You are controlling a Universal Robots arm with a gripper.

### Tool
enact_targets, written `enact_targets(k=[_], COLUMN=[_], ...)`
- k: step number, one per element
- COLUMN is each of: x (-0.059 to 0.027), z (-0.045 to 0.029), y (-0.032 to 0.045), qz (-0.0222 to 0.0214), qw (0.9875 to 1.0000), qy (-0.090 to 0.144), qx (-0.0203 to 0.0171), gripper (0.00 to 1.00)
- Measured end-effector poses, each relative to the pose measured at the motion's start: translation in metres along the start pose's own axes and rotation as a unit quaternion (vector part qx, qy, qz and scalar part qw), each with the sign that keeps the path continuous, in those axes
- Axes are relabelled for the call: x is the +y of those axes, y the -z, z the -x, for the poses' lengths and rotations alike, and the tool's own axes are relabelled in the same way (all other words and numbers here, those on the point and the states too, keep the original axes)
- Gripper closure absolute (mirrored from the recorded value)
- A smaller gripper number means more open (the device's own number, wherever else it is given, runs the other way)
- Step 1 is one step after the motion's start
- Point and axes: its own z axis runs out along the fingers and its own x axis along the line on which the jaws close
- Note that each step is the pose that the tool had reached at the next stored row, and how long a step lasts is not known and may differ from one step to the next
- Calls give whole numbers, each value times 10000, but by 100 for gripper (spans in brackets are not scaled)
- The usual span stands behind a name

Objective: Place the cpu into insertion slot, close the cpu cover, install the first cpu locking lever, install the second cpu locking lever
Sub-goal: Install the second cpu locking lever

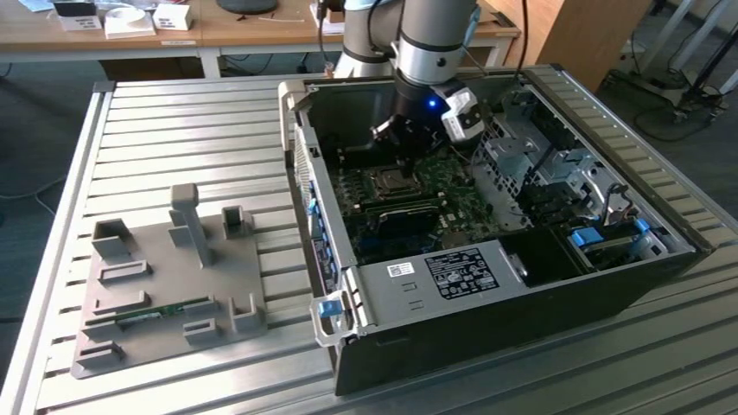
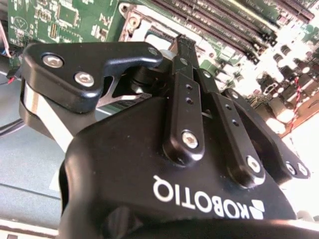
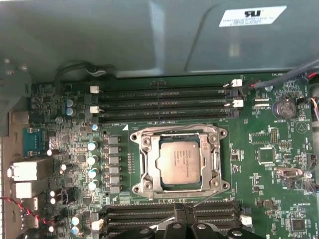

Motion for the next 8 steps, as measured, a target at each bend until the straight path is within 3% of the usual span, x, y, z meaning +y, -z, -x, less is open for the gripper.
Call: enact_targets(k=[8], x=[-21], z=[-9], y=[1], qz=[1], qw=[10000], qy=[1], qx=[0], gripper=[90])
